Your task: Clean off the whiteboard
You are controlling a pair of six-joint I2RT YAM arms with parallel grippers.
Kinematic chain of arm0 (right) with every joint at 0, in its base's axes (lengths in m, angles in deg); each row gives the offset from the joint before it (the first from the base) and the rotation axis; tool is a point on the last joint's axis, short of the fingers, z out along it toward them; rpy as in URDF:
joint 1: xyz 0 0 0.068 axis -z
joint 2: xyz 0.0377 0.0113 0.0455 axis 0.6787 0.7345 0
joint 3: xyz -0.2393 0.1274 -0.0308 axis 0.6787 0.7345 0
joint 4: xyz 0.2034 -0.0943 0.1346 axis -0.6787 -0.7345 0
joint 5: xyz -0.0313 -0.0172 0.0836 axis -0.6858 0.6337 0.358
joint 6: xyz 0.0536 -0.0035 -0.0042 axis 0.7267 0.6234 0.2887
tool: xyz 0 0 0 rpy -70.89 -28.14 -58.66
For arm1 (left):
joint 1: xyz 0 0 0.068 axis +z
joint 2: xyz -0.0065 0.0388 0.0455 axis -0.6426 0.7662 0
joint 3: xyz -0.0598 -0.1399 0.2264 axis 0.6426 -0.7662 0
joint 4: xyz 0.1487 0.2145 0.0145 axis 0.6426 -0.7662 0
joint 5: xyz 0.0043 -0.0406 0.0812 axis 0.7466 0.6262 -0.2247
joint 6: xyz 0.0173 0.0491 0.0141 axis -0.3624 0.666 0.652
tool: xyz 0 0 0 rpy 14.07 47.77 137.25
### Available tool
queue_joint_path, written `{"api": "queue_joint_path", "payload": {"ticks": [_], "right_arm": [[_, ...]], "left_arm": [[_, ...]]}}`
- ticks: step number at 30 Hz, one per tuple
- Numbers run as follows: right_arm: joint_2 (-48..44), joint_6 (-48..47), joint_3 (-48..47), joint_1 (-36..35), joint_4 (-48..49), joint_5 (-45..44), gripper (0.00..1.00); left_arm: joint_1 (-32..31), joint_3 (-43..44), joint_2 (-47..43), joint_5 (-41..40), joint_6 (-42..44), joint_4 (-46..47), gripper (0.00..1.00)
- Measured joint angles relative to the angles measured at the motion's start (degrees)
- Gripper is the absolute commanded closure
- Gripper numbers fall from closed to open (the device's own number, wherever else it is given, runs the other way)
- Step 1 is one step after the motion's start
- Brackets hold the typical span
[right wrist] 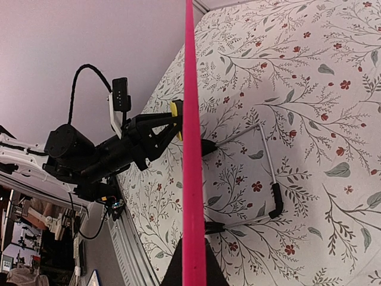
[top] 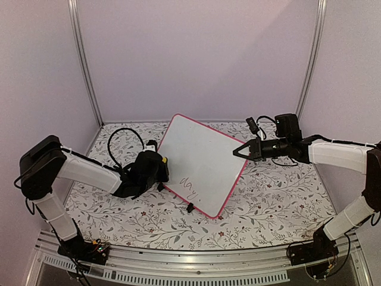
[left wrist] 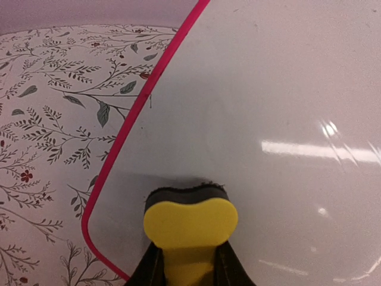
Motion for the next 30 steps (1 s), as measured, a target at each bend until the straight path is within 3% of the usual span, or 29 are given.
{"api": "queue_joint_path", "payload": {"ticks": [20,30], "right_arm": [[0.11,0.02,0.00,-0.02,0.07,-0.07,1.00],[0.22,0.00,0.00,-0.04,0.24,-0.26,1.00]], "left_arm": [[-4.57,-0.94,1.40,-3.67,-1.09,2.19,1.00],[-6.08,3.23,3.32,-8.85,-7.30,-6.73,1.00]]}}
